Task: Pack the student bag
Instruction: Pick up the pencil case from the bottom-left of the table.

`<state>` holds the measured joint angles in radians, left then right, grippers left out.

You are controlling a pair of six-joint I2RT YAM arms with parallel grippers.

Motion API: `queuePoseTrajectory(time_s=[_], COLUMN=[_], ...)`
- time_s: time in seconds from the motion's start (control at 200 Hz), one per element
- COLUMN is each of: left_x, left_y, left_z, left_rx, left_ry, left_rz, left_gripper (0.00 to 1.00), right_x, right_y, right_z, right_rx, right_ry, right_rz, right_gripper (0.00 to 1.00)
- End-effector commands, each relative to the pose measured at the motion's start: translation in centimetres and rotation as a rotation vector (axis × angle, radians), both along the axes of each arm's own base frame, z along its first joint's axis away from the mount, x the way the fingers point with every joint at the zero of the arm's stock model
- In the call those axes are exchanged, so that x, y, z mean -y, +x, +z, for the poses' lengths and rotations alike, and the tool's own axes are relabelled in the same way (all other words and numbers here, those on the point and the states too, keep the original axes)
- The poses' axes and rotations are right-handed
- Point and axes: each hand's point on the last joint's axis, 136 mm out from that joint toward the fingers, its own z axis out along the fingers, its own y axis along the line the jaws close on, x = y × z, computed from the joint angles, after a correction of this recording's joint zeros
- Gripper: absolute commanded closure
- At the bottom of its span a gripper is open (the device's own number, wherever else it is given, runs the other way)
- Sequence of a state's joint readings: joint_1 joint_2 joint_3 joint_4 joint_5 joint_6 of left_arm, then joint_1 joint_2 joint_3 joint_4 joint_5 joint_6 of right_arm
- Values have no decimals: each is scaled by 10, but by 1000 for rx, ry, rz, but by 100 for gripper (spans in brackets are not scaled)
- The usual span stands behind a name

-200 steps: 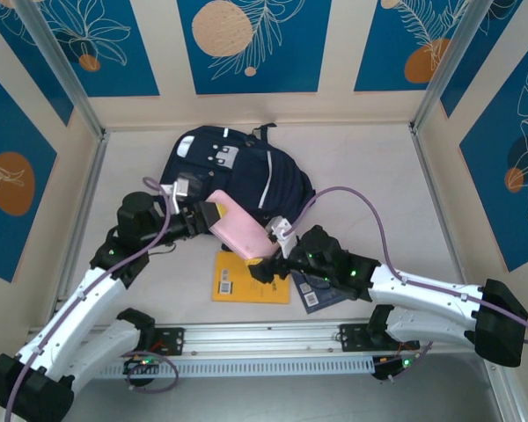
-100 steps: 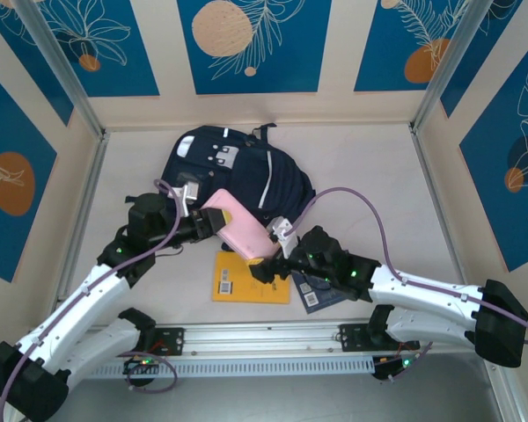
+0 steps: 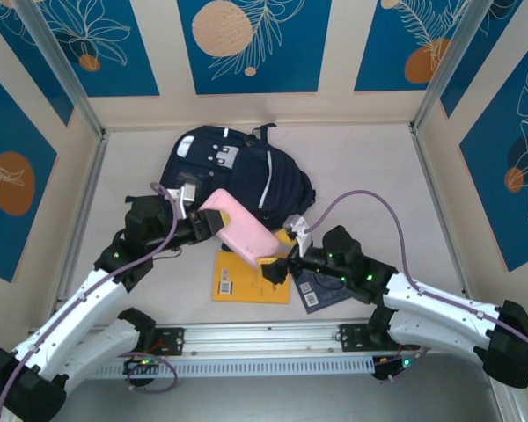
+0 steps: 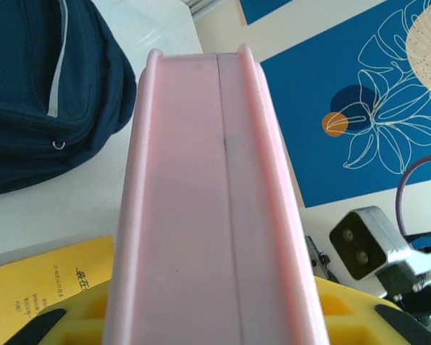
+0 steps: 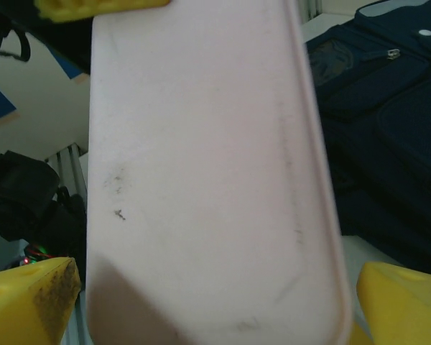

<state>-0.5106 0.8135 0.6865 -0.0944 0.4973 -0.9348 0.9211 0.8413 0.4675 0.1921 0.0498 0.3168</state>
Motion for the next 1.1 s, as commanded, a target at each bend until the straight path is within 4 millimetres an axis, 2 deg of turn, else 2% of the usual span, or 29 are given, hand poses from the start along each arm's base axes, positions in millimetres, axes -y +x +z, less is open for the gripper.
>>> queuePoseTrajectory(time_s=[0.0, 0.155, 0.3, 0.415, 0.54, 0.64, 0.725, 0.89, 1.095], left_x=[-4, -3, -2, -2, -3, -5, -6, -6, -4], left_y=[3, 4, 7, 9, 11, 11, 11, 14, 17], left_z=[9, 12, 15, 18, 25, 32, 36, 36, 32], left_rx=[28, 24, 12, -3, 9, 27, 40, 39, 19], left_ry=[-28, -75, -173, -251, -312, -345, -368, -402, -421], left_rz=[24, 27, 40, 47, 54, 57, 63, 71, 67], left_gripper=[73, 74, 74, 75, 75, 76, 76, 76, 76], right_x=[7, 17, 28, 42, 55, 64, 62, 42, 29], right_y=[-1, 11, 26, 36, 46, 48, 47, 39, 33], right_z=[14, 28, 32, 24, 21, 22, 26, 39, 44], right_rx=[-63, -170, -308, -502, -592, -651, -737, -869, -860], right_ry=[89, 200, 278, 255, 356, 423, 482, 612, 658], right_rz=[4, -51, -149, -236, -308, -340, -327, -161, -90], right_gripper=[1, 1, 0, 8, 16, 15, 10, 6, 5])
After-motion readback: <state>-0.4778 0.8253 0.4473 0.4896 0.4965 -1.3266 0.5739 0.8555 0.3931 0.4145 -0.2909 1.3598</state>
